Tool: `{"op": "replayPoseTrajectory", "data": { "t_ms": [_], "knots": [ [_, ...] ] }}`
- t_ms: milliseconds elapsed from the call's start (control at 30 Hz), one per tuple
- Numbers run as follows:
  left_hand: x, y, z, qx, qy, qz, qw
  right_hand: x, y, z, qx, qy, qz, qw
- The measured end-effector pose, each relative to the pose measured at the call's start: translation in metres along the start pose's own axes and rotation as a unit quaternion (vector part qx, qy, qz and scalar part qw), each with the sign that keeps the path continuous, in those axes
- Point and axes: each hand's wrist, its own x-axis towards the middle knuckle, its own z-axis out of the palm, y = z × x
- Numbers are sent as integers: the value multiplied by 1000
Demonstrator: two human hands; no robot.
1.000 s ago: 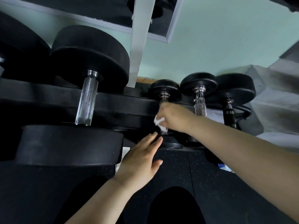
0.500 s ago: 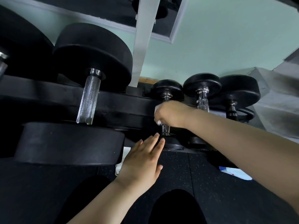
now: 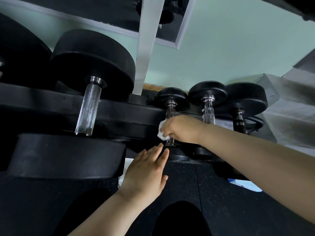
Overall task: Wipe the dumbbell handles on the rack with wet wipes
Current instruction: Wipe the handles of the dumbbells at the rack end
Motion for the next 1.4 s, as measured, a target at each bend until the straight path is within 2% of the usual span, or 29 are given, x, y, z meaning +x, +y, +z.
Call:
{"op": "replayPoseTrajectory", "data": {
  "t_ms": [133, 233, 267, 333, 367, 400, 467, 533, 633, 667, 800, 867, 967, 1000, 1133, 1200, 1267, 1400],
  "knots": [
    [1, -2, 0, -16, 14, -10, 1000, 0, 10, -3, 69, 85, 52, 993],
    [0, 4, -11, -28, -6, -23, 999, 1, 20, -3, 138, 154, 118, 971],
    [1, 2, -9, -8, 22, -2, 1000, 0, 20, -3, 164, 162, 135, 964],
    [-2, 6, -10, -50, -8, -8, 999, -2, 16, -1, 171, 135, 138, 966],
    [-1, 5, -7, -47, 5, -17, 999, -3, 13, 0, 159, 103, 124, 974],
    [1, 5, -8, -18, 63, -3, 998, -3, 10, 2, 141, 63, 107, 982],
    [3, 7, -17, -1, 37, -28, 999, -2, 6, 4, 120, 21, 86, 989],
    [3, 4, -9, 14, 34, -12, 999, -1, 8, 2, 123, 62, 104, 985],
    [1, 1, -4, -14, 27, -12, 999, 2, 17, -4, 138, 172, 175, 959],
    [0, 0, -1, -14, 33, -12, 999, 2, 18, -5, 136, 176, 182, 958],
    [-1, 0, 4, -13, 58, -7, 998, -1, 9, 3, 99, 49, 113, 987],
    [-2, 0, 4, 9, 63, 0, 998, -2, 5, 4, 104, 55, 108, 987],
    [-2, 1, 3, 12, 64, 5, 998, -1, 9, -3, 147, 154, 181, 960],
    [-2, 1, 2, 12, 67, 9, 998, -1, 10, -4, 152, 159, 189, 957],
    [-5, 6, -18, 11, 92, 41, 995, -7, 5, 0, 152, 55, 149, 976],
    [-8, 9, -35, 7, 109, 51, 993, -11, 6, -1, 212, 62, 167, 961],
    [-12, 6, -56, 0, 150, 49, 988, -12, 10, -3, 276, 116, 181, 937],
    [-27, -24, -90, -16, 221, 37, 975, -12, 7, -14, 379, 176, 190, 889]
  ]
}}
